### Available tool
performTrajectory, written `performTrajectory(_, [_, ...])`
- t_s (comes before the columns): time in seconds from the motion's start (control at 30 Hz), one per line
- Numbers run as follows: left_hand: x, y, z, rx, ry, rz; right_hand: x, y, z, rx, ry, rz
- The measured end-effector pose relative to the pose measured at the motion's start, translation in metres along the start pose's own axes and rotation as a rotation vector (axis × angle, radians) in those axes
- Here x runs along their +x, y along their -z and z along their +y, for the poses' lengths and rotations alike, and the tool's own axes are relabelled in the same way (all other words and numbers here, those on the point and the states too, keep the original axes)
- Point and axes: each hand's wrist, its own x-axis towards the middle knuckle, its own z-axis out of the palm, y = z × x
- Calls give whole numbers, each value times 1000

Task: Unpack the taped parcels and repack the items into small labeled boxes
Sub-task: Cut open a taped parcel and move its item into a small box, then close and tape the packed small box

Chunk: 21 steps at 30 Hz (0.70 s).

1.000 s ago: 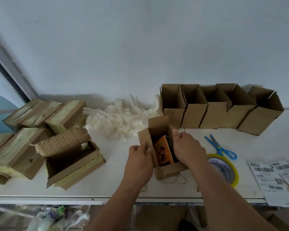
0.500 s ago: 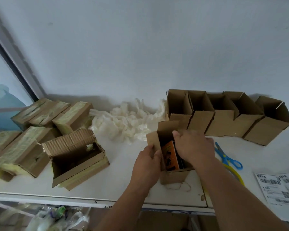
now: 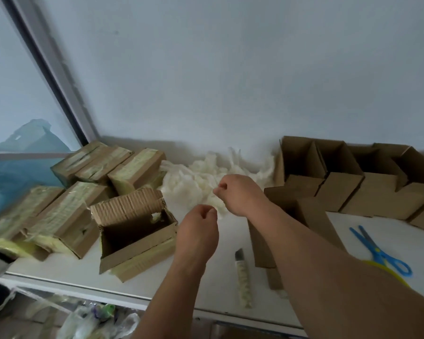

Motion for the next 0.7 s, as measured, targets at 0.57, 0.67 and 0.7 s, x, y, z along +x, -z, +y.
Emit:
performTrajectory(0.57, [37,31,-25,-83,43,96,56,-66,-31,40,-146,-6])
performTrajectory(0.67, [35,34,-23,-115,34,113,42,-50,-30,185,-170,23])
performTrajectory(0.7, [33,35,-22,-133,32,119,36,-43,-30,244,-171,37])
